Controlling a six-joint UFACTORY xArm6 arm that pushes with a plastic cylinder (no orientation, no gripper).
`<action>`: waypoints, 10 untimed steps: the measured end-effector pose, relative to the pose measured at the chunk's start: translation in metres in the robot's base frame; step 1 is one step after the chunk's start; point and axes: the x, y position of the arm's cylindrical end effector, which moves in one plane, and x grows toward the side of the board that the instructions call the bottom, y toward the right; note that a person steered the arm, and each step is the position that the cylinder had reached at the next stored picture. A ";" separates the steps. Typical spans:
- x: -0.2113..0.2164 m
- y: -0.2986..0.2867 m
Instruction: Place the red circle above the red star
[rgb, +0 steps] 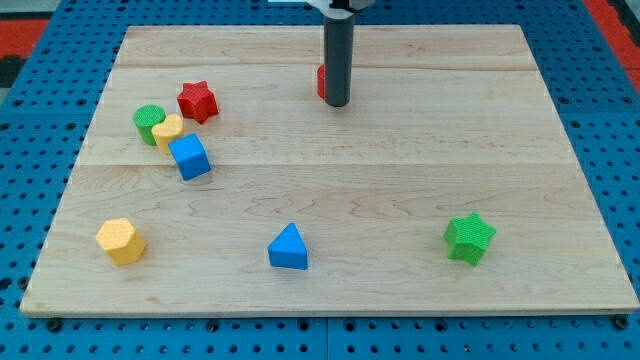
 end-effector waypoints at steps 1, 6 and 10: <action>-0.004 0.016; -0.061 -0.023; -0.052 -0.091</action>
